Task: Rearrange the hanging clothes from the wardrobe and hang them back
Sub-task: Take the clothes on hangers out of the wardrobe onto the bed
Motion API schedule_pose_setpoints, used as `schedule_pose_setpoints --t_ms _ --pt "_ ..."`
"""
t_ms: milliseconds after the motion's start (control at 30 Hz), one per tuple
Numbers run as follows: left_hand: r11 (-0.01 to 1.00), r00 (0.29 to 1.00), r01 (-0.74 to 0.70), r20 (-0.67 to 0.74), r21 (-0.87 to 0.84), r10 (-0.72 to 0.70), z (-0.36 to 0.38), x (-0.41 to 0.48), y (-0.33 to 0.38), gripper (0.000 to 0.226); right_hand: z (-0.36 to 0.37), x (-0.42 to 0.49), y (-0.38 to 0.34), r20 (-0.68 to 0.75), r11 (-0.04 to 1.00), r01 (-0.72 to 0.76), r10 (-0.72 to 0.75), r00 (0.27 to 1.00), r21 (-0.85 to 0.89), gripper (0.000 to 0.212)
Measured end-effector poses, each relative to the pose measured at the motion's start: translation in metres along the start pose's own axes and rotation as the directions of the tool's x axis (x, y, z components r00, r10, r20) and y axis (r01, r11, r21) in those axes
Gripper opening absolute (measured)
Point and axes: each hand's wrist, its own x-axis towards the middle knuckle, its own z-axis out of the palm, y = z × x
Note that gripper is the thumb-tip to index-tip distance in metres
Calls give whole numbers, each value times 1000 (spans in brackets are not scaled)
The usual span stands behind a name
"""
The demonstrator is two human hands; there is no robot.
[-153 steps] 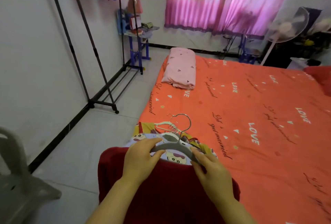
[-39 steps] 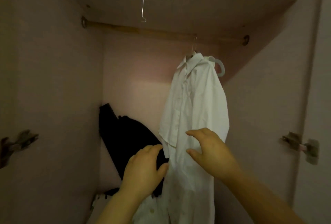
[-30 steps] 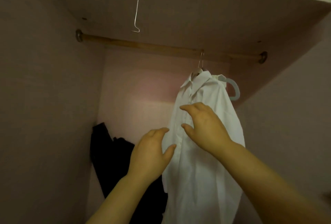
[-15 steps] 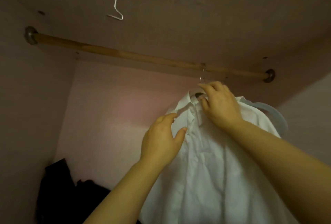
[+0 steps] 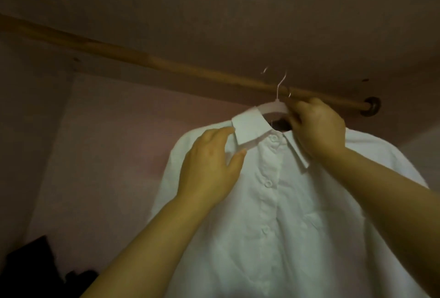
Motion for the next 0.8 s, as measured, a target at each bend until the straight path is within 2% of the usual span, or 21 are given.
schedule_pose_setpoints --t_ms 67,133,233,333,400,533,633,800 --pt "1000 998 -25 -55 -6 24 -2 0 8 46 -15 -12 -7 -59 997 66 -64 996 47 26" --pt "1000 996 -31 -79 -6 30 -3 -11 14 47 -31 -40 -16 -49 992 101 -98 994 74 31" --pt "998 997 -61 -37 18 62 0 -46 22 50 -51 -102 -22 -29 989 123 -121 992 79 32" --pt "999 995 -30 97 -27 32 3 -100 34 55 -72 -169 -25 42 988 87 -93 995 129 33" --pt "999 985 -14 173 -37 20 0 -139 46 48 -91 -208 -25 92 986 63 -78 993 152 31" --pt "1000 972 6 236 -31 2 -11 -210 90 37 -150 -273 -24 189 989 20 -48 981 150 34" --pt "1000 953 29 301 -1 -28 -22 -256 132 36 -206 -316 -21 237 988 -20 -17 971 151 32" --pt "990 925 111 373 -89 -70 -46 -327 212 36 -309 -381 -9 306 982 -135 88 948 134 34"
